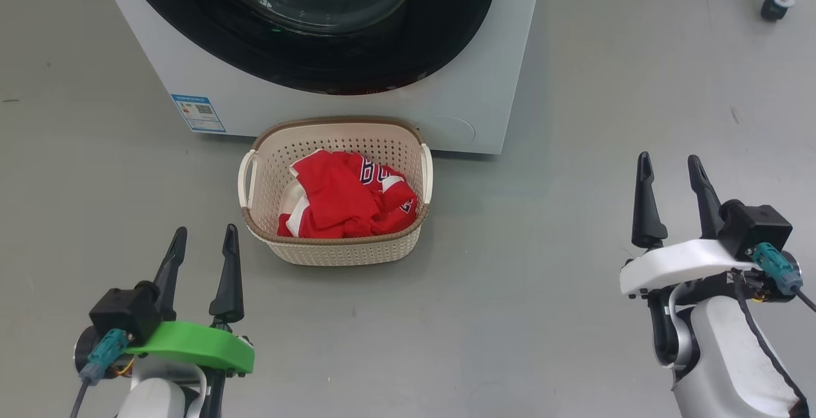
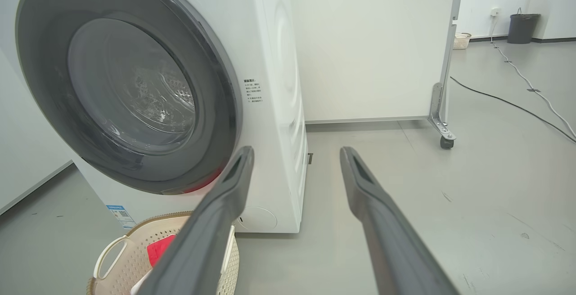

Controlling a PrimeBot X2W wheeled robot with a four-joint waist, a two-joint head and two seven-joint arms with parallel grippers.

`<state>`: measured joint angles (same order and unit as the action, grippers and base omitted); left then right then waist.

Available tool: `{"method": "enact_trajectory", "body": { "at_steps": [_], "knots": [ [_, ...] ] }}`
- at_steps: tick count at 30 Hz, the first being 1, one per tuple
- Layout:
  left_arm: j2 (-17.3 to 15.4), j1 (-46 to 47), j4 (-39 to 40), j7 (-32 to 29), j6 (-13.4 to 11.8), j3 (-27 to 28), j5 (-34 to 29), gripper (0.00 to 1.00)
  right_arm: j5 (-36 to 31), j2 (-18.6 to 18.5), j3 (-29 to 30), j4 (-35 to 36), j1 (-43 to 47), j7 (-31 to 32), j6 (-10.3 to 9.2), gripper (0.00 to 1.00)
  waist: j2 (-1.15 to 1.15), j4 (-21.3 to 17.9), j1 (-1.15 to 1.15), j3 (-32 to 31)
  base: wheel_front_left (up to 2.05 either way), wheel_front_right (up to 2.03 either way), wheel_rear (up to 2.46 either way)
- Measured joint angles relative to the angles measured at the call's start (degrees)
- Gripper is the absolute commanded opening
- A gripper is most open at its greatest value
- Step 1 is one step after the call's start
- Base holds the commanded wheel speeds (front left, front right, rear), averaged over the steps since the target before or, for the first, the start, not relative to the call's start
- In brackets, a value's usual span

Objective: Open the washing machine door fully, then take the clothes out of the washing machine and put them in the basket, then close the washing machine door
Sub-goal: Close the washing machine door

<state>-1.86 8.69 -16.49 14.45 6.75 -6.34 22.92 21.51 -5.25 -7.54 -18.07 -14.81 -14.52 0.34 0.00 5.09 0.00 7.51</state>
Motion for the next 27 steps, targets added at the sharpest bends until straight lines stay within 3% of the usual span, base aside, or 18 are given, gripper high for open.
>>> {"method": "enact_trajectory", "body": {
  "at_steps": [27],
  "knots": [
    [0.0, -0.8, 0.1, 0.0, -0.5, 0.7, -1.0, 1.00, -0.6, 1.5, -0.6, 4.7, 6.4, 0.0, 0.00, 1.00, 0.00, -1.0, 0.00, -1.6, 0.00, 0.00, 0.00]
  ]
}}
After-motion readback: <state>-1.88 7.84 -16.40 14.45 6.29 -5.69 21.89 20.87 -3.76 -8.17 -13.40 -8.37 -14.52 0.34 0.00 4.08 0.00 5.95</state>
